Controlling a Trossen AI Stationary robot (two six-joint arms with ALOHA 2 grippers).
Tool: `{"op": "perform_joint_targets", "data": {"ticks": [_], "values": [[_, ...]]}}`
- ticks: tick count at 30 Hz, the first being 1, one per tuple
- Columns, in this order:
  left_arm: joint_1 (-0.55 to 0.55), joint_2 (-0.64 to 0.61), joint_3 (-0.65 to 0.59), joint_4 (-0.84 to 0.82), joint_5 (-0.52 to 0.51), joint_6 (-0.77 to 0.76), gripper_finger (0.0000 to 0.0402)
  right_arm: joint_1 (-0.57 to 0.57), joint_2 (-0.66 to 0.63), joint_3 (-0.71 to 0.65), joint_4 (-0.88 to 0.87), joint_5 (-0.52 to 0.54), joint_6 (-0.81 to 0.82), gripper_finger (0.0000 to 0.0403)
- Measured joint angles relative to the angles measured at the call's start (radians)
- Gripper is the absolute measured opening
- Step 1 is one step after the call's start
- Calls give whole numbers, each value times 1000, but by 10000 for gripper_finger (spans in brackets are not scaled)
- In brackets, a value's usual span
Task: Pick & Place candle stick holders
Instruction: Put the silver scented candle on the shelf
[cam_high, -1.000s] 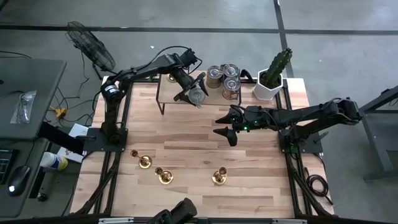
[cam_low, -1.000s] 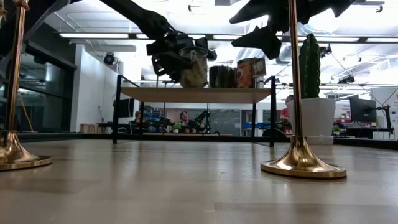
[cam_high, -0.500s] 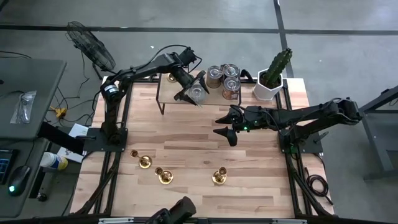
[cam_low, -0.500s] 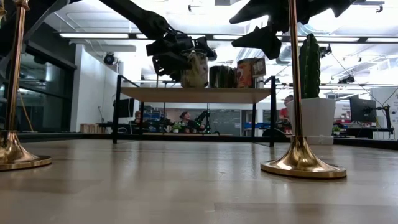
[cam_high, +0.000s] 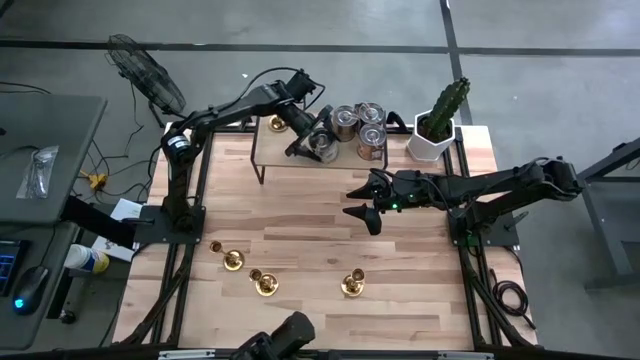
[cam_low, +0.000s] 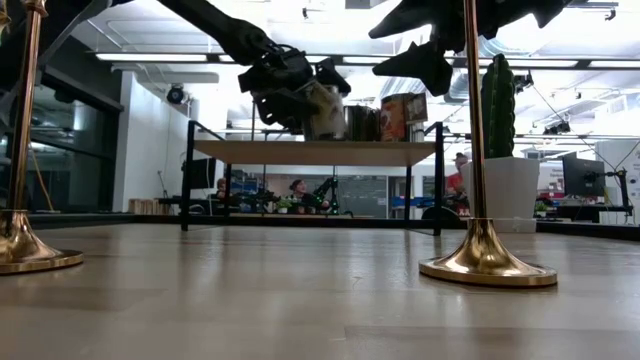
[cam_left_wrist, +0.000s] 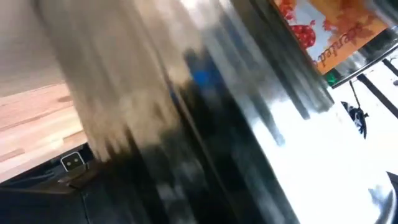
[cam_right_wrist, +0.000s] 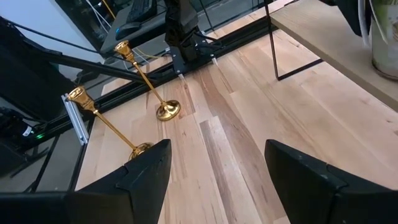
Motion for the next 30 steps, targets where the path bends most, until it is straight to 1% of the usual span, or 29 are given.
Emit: {"op": "perform_joint_targets", "data": {"ticks": [20, 30], "values": [[-2, -3, 0, 45, 1, 27, 397, 0, 0, 0, -29, -1, 0, 252], [-2, -43, 0, 35, 3, 46, 397, 0, 0, 0, -29, 0, 0, 252]]}}
